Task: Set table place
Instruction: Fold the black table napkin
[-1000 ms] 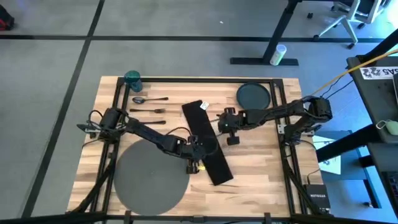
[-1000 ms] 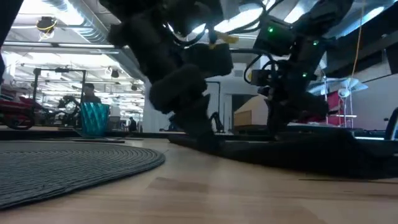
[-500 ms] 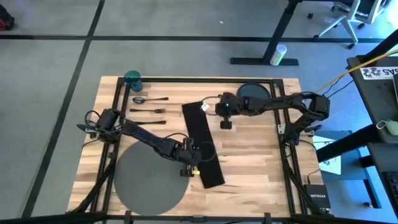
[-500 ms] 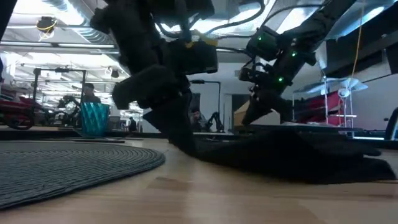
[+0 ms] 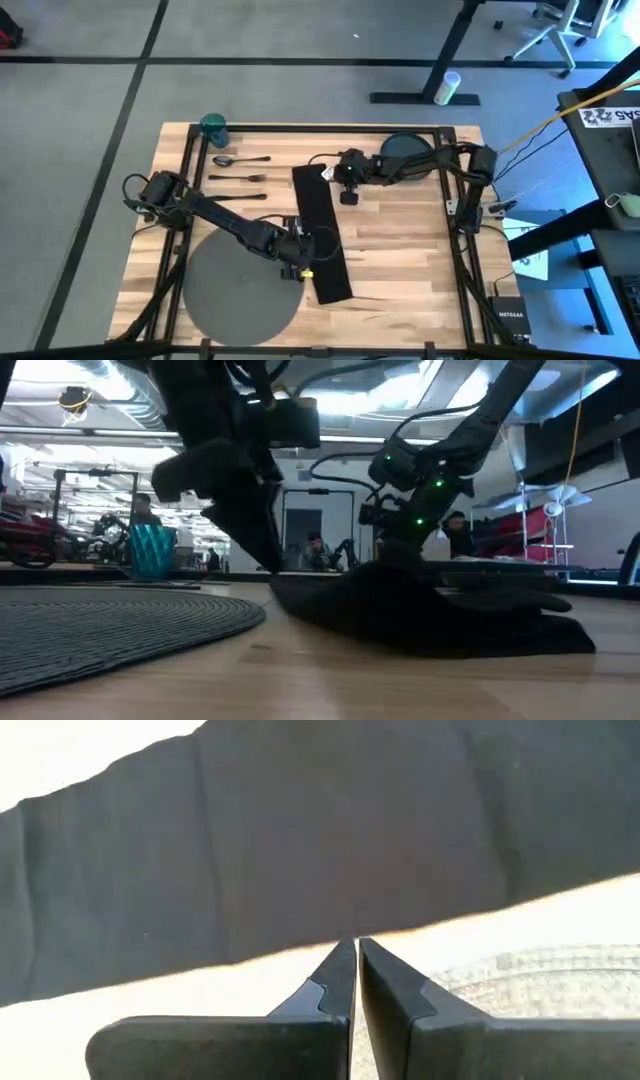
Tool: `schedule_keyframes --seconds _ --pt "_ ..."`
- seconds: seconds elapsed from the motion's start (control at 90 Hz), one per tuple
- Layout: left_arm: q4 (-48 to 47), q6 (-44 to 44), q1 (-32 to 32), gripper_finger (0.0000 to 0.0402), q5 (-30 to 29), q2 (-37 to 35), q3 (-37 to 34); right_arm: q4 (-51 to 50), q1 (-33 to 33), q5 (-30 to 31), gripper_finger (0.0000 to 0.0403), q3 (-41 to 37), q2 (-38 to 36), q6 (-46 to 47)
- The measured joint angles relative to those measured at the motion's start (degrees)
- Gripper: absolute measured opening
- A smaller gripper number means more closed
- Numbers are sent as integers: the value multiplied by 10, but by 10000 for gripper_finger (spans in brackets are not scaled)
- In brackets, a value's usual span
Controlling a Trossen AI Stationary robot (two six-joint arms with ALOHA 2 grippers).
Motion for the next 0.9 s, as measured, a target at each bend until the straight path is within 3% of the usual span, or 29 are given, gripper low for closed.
schedule_keyframes --seconds 0.167,0.478,0.744,0.9 --pt "-3 -2 -1 0 -13 0 0 23 -1 31 0 0 2 4" --pt "0 -4 8 0 -27 0 1 69 -1 3 0 2 49 29" --pt "-2 -8 10 0 -27 0 1 69 -2 -52 0 1 43 42" --pt "-2 -10 11 0 -27 -1 1 65 -1 -130 0 0 33 45"
